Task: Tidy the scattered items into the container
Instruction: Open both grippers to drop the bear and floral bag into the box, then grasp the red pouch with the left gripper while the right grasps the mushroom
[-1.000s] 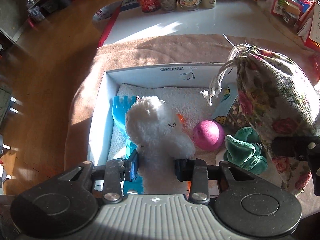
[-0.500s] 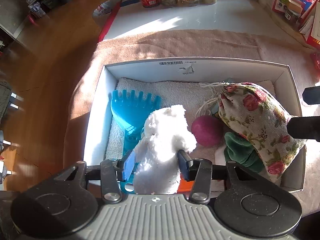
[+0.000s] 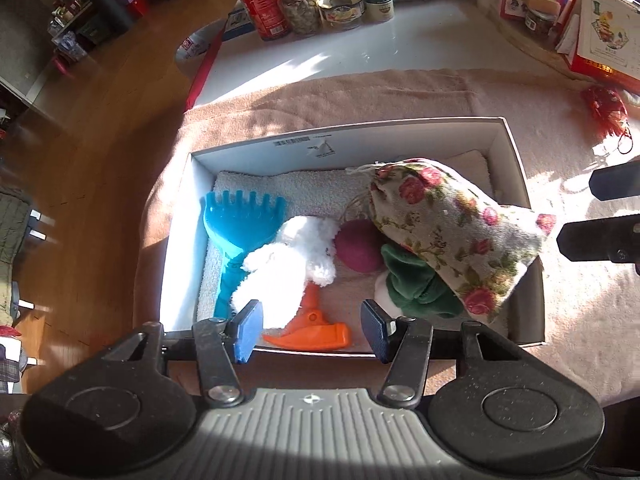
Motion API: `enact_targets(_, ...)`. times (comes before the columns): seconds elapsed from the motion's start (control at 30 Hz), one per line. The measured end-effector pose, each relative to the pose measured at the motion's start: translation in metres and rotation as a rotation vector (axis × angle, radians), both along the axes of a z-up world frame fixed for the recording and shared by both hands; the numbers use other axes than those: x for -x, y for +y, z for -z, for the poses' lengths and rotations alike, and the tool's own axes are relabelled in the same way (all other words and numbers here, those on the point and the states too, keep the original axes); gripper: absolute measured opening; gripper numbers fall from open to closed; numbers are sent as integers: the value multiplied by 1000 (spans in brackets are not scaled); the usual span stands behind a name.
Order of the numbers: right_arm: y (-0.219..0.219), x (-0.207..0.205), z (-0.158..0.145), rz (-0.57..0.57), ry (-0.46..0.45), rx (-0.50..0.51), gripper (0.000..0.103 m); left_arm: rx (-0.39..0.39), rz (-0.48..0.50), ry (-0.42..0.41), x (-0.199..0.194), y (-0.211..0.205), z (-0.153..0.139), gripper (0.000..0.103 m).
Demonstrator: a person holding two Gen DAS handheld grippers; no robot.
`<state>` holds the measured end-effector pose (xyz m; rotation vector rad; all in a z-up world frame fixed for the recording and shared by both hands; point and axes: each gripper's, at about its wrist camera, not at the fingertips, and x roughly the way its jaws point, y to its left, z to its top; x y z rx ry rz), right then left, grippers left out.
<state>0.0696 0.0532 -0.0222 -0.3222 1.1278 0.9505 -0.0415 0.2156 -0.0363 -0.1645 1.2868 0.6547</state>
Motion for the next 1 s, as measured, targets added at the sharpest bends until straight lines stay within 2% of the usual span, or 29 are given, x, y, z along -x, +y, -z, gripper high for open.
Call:
enact_targets(0.13,-29,-1,-3,33,-1,-4,57,-2,34,-20,-13,-30,-10,59)
enact_targets(0.27,-65,-7,1,90,2,2,61,13,65,-64,-34,-68,-16,70)
enact_targets(0.37,-101,-16,11,154,3,24,68,37,96,-91,-54,-98,-14,70)
enact_targets(0.73,-242,-69,62,438,50,140,69,158,191,-147,-146,-207,15,71)
enact_targets(0.87,-284,-100,72,550,2,182,76,161,236,-149,-169,-234,22,73)
enact_targets(1.0,-311,-133,82,628,-65,217,76,126,287,-123,-181,-243,31,77)
